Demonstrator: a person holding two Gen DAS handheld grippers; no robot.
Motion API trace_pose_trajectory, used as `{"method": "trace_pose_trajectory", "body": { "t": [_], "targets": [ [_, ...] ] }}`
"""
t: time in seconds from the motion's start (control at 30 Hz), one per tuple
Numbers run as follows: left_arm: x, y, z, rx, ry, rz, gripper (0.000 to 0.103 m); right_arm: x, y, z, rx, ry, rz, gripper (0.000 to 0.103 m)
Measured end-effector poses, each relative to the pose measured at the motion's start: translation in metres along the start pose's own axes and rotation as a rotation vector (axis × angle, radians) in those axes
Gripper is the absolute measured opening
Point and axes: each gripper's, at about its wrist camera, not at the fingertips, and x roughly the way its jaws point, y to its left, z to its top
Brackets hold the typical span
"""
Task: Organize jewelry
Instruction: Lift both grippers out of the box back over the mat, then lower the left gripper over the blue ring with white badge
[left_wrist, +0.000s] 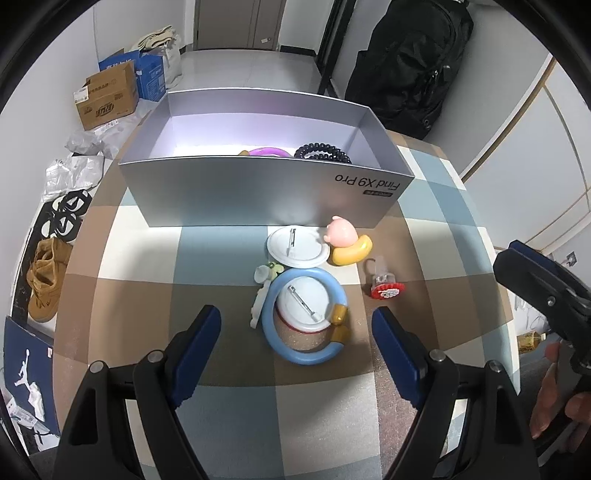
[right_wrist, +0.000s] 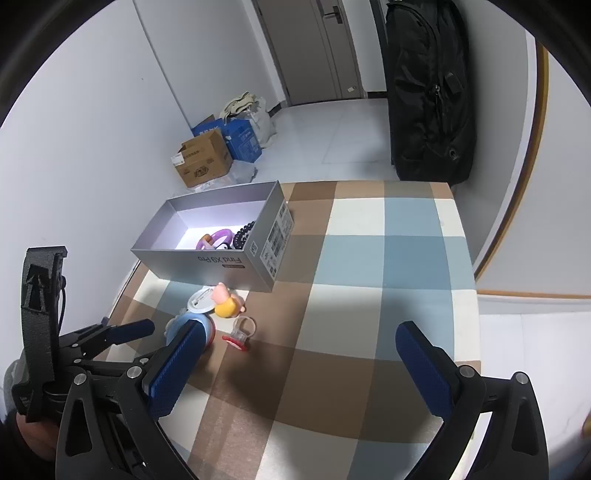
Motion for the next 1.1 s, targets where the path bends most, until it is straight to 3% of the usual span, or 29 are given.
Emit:
{"method": "trace_pose_trajectory", "body": {
  "t": [0.53, 0.57, 0.7, 0.77, 1.1],
  "targets": [
    [0.007, -0.006, -0.001, 0.053, -0.007, 0.044, 0.080, 0.001, 0.000, -0.001, 0.002, 0.008, -0.008, 0.103],
    [0.009, -0.007, -0.002, 0.056, -0.002, 0.049, 0.079, 0.001, 0.000, -0.002, 0.002, 0.008, -0.007, 0.103],
    [0.014, -0.011, -0.003, 0.093, 0.008, 0.096, 0.059, 0.001, -0.001, -0.002, 0.001, 0.007, -0.008, 0.103],
    [0.012, -0.012, -0.002, 0.103, 0.007, 0.095, 0.054, 0.001, 0.000, -0.002, 0.000, 0.007, -0.009, 0.103],
    [0.001, -0.005, 0.001, 0.049, 0.010, 0.003, 0.054, 0.001, -0.001, -0.002, -0.003, 0.005, -0.013, 0.103]
  ]
}}
